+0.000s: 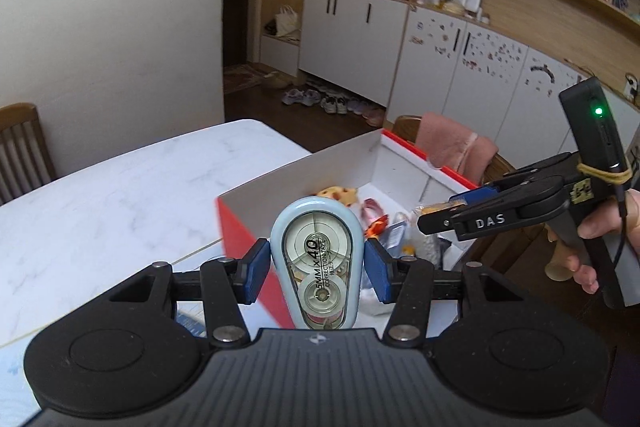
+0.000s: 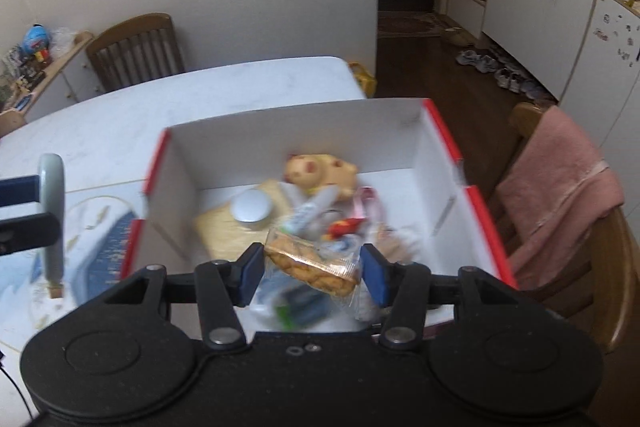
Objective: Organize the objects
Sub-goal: 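Carry the correction tape and snack bag over the red shoebox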
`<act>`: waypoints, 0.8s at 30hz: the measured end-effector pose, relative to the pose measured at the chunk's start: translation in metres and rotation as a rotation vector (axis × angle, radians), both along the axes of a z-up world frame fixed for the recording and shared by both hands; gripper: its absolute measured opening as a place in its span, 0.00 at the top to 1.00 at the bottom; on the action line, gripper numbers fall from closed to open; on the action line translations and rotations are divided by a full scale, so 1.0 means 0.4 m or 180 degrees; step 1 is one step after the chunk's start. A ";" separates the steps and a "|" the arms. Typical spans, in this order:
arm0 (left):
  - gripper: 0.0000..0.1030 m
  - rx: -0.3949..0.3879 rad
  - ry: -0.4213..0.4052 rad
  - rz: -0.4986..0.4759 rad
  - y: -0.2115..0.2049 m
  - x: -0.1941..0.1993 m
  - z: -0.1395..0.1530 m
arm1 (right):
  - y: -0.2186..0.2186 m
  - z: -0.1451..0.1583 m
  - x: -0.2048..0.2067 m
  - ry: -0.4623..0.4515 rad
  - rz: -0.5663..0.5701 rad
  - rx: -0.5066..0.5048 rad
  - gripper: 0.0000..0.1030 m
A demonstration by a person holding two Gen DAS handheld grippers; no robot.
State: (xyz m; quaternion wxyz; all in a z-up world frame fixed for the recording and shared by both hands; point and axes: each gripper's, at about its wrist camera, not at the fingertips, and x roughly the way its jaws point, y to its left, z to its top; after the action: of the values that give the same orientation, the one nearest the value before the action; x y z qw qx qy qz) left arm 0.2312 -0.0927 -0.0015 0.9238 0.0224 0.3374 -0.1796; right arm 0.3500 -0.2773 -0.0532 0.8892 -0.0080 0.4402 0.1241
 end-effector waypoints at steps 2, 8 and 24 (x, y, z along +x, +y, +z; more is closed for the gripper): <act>0.51 0.0079 0.0009 -0.0048 -0.035 0.019 -0.004 | -0.025 -0.012 0.014 0.0024 -0.0042 -0.0002 0.50; 0.51 0.0225 0.0214 -0.0092 -0.113 0.083 -0.034 | -0.059 -0.045 0.041 0.0050 -0.0031 0.0007 0.50; 0.51 0.0624 0.0849 0.0083 -0.185 0.253 -0.199 | -0.004 -0.100 0.081 -0.0055 0.0334 -0.0178 0.50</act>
State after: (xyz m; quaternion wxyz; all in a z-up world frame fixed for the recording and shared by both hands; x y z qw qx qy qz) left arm 0.3322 -0.1666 -0.0810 0.8665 0.0840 0.4732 -0.1351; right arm 0.3824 -0.2789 -0.0932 0.8847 -0.0569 0.4348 0.1582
